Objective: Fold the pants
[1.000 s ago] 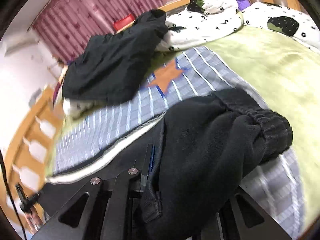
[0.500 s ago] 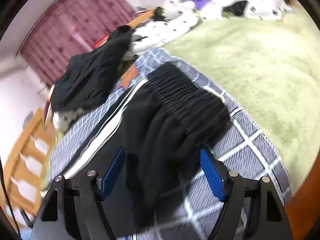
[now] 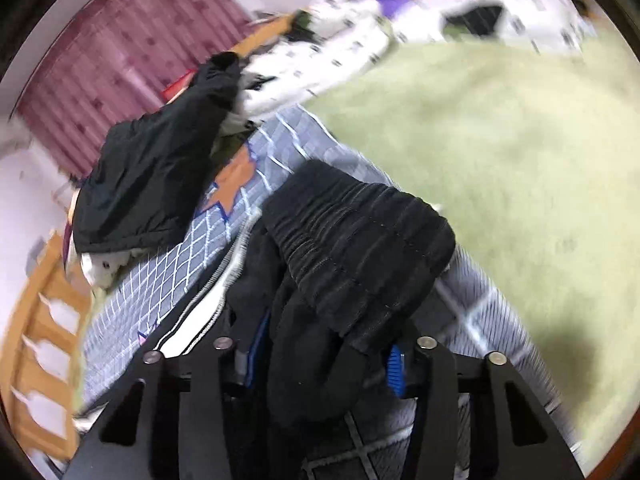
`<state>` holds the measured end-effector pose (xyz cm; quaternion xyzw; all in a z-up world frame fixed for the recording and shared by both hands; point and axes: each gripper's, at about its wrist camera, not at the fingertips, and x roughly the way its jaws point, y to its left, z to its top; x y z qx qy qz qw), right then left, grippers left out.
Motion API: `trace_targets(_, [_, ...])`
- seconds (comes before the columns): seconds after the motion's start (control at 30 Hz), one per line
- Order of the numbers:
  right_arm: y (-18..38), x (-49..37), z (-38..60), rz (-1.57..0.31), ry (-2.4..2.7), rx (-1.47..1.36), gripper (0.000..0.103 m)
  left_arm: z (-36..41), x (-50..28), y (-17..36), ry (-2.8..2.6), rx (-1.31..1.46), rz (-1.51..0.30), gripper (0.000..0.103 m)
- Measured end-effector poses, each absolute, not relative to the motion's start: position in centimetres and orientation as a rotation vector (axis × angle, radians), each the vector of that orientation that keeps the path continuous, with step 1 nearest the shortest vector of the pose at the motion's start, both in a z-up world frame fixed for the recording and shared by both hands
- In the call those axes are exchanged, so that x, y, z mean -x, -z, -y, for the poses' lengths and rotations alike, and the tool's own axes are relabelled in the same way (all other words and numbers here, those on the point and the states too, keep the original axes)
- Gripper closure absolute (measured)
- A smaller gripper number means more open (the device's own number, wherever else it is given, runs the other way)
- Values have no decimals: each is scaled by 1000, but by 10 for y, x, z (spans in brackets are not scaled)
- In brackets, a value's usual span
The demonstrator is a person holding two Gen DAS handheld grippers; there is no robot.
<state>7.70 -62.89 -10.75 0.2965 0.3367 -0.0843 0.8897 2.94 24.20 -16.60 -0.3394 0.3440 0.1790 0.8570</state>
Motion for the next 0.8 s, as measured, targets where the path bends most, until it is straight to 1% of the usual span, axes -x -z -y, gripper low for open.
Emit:
trace_targets(0.1, [80,-63,641,-602,95,-693,63,-236,-35,144,-332,616,-677,88])
trace_targets(0.17, [74,-62,642,-592,95,-686,63,-229,-32,137,-334,537,-662,88])
trace_targets(0.23, [80,-69,636,-638,129,-594,62,-232,-31,146,-350,532,-700,85])
trace_targets(0.3, [105,-75,635,-772,170,-545,54,-242,-30,169,-371,560,-783,82])
trace_targets(0.37, [130,-74,639,-883,190,-562,50,-248,-19,173,-331,593,-771,80])
trace_targets(0.4, [138,-63,643,-879,184,-600,48,-247,-17,171,-330,580,-779,74])
trace_targets(0.43, [138,-50,646,-851,188,-620,46,-245,-14,166,-334,535,-798,66])
trace_targets(0.47, [134,-41,646,-840,202,-617,43,-242,-12,163,-339,487,-810,60])
trace_targets(0.5, [127,-31,645,-835,223,-593,42,-237,-10,160,-343,436,-822,49])
trace_targets(0.53, [118,-22,642,-830,249,-554,42,-232,-8,157,-339,386,-835,44])
trace_targets(0.67, [75,-6,629,-790,249,-431,42,-213,5,145,-252,249,-874,44])
trace_targets(0.8, [28,-13,594,-726,203,-309,40,-217,32,118,-182,324,-811,44])
